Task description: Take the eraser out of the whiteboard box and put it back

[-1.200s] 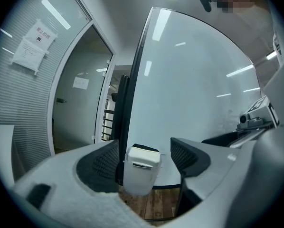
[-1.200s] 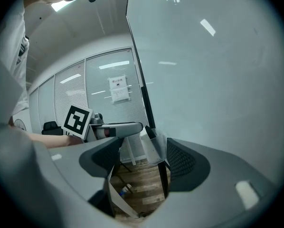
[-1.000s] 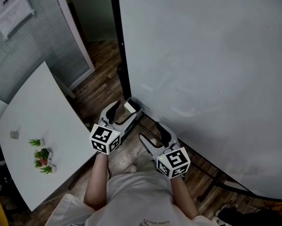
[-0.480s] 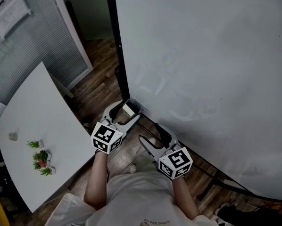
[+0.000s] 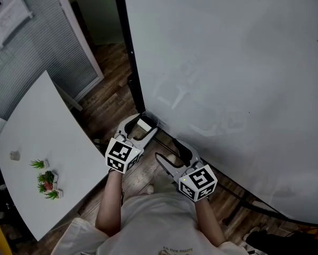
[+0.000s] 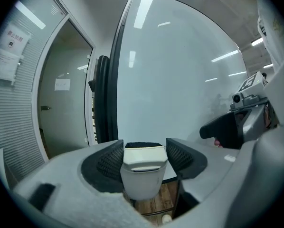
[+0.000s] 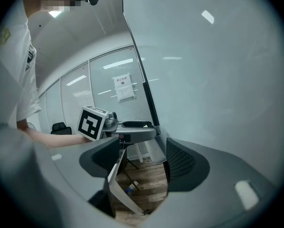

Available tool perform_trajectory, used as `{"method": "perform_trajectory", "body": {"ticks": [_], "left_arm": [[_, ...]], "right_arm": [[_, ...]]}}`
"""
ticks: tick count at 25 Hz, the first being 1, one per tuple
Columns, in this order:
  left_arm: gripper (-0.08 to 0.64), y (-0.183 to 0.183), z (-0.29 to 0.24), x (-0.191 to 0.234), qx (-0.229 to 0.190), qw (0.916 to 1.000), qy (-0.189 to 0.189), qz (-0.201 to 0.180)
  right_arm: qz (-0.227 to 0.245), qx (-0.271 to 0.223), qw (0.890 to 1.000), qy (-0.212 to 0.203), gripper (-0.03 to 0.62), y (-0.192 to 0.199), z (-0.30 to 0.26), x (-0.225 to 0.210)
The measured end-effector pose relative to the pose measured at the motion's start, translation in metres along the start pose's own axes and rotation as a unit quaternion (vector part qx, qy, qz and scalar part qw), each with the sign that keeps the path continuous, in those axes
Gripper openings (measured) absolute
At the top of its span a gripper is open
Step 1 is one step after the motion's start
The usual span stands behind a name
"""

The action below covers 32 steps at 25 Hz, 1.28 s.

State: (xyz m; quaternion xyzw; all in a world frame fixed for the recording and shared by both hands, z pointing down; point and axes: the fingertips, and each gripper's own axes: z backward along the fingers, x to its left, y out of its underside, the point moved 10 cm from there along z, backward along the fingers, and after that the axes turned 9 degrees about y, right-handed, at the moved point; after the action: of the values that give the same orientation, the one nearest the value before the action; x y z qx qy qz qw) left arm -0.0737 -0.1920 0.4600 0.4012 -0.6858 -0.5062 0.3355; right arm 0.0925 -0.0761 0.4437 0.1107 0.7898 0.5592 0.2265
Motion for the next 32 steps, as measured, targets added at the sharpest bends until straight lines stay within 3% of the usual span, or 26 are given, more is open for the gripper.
{"method": "perform_trajectory", "body": {"ticks": [9,32], "left_arm": [[0.267,0.0029,-0.001,0.0001,-0.004,0.9997,-0.024,-0.003],[0.262,0.0014,0.0016,-0.0028,-0.019,0.999,-0.04,0.009]], "right_arm": [[0.002,0.002,1.0,-0.002,0.302,-0.0004,0.0035,-0.004],[0.0,-0.018,1.0,0.002,0.285,-0.0037,0.0079,-0.004]]}}
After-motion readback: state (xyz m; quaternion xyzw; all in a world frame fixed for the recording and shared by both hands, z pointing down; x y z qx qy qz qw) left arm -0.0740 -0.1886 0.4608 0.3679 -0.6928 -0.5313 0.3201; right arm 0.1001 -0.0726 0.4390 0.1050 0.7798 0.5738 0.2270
